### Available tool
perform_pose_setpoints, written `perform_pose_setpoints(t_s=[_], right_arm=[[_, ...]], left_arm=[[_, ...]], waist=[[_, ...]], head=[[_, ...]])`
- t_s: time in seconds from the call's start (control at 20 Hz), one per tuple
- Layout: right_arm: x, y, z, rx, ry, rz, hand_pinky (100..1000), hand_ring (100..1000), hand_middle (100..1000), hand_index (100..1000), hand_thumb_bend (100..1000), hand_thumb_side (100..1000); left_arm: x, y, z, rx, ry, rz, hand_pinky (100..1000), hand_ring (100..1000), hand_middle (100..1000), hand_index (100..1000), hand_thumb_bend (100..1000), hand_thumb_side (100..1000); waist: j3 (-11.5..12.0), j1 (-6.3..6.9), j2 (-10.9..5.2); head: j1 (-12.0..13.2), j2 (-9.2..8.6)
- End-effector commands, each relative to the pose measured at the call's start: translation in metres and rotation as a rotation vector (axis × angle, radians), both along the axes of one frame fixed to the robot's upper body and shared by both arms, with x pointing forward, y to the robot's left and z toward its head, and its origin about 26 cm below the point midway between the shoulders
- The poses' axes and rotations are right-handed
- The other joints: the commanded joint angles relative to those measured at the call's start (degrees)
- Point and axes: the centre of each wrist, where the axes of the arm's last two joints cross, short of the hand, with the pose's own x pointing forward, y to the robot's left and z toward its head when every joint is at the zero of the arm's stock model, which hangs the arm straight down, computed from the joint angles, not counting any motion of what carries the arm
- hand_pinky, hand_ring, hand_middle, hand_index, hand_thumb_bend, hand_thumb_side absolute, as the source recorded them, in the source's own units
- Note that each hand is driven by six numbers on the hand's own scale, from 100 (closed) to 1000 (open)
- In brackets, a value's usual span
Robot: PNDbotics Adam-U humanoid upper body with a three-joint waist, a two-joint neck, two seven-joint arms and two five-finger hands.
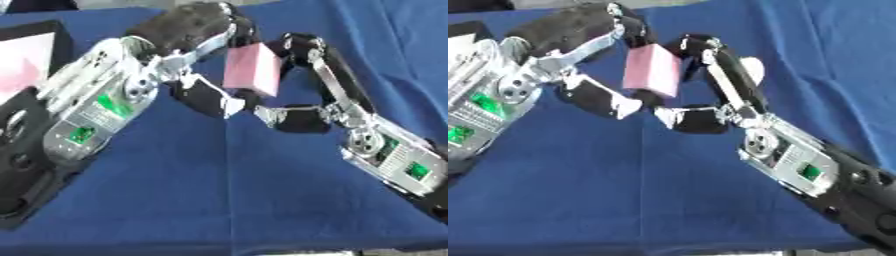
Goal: Pick up the objects with one hand, pass them to the other hand, and then place them into the box on the other side of the table.
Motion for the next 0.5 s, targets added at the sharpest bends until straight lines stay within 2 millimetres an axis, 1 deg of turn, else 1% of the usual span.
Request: perform_pose_setpoints(t_s=[0.05, 0.15, 0.25, 0.5], right_arm=[[-0.0019, -0.0003, 0.0093, -0.016, -0.038, -0.004, 495, 673, 558, 611, 100, 100], [-0.0018, -0.0010, 0.0092, -0.032, -0.038, -0.018, 513, 692, 579, 640, 167, 100], [-0.0018, -0.0015, 0.0091, -0.045, -0.037, -0.034, 525, 704, 593, 661, 205, 100], [-0.0019, -0.0025, 0.0086, -0.073, -0.032, -0.067, 546, 733, 627, 718, 252, 100]], left_arm=[[-0.0035, -0.0005, 0.0089, -0.005, -0.032, -0.012, 789, 668, 584, 525, 100, 116], [-0.0031, 0.0003, 0.0090, -0.001, -0.035, -0.007, 787, 662, 577, 516, 100, 114], [-0.0028, 0.0006, 0.0089, 0.003, -0.036, -0.004, 787, 660, 574, 514, 100, 115], [-0.0033, 0.0006, 0.0097, 0.014, -0.037, -0.003, 784, 657, 569, 503, 100, 115]], waist=[[0.08, -0.34, -0.97], [0.12, -0.34, -1.01], [0.16, -0.34, -1.05], [0.12, -0.42, -1.13]], head=[[0.22, -0.11], [0.21, -0.11], [0.23, -0.11], [0.34, -0.11]])
